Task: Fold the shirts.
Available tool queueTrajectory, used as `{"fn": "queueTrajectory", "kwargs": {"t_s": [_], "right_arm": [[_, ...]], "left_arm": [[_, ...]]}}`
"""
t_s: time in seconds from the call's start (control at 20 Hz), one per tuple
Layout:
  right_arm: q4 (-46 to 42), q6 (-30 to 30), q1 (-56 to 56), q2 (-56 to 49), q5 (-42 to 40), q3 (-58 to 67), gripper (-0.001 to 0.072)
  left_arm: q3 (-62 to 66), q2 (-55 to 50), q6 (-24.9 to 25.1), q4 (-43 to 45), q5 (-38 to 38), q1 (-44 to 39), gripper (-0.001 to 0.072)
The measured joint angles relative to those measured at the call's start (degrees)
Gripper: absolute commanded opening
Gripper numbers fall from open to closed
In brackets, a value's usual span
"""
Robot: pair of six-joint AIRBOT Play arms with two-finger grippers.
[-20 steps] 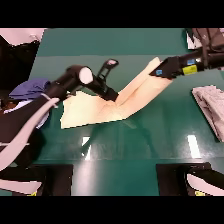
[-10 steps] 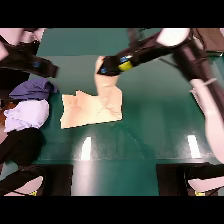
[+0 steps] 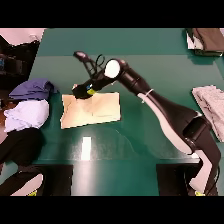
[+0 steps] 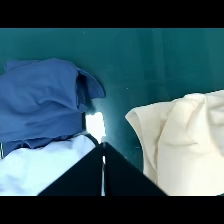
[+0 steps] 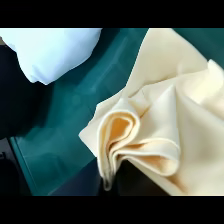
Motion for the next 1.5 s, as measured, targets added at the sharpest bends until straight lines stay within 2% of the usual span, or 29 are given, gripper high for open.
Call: {"fn": "queueTrajectory", "kwargs": {"t_s": [0.05,0.1,0.4,0.6,0.85,1.1,1.3,1.5], "right_arm": [[0.17,-0.17,0.68,-0.85,-1.20,0.13,0.0601],[0.76,-0.90,1.22,-1.51,-2.36,0.15,0.0615],[11.41,-8.85,1.18,0.26,-5.68,-1.14,0.0610],[13.66,-12.35,-4.37,7.74,-2.21,-8.63,0.0610],[14.43,-14.32,-15.08,18.84,1.16,-28.79,0.0610],[17.49,-15.28,-27.06,26.93,-2.99,-52.65,0.0612],[21.86,-17.14,-31.01,25.27,-4.22,-59.84,0.0612],[28.48,-19.28,-29.16,19.04,-4.35,-58.40,0.0612]], "left_arm": [[-0.02,0.02,0.02,-0.39,-0.07,0.11,0.0024],[-0.02,0.07,0.02,-0.72,-0.07,0.22,0.0024],[-0.02,0.09,0.02,-2.43,-0.61,0.37,0.0025],[-0.04,0.07,0.02,-2.75,-2.10,0.42,0.0024],[-3.13,0.09,0.00,-6.25,-2.84,0.37,0.0024],[-7.96,0.09,0.13,-10.38,-1.70,0.28,0.0024],[-9.16,0.09,0.15,-11.47,-0.87,0.28,0.0024],[-9.51,0.09,0.20,-11.76,-1.40,0.28,0.0024]]}}
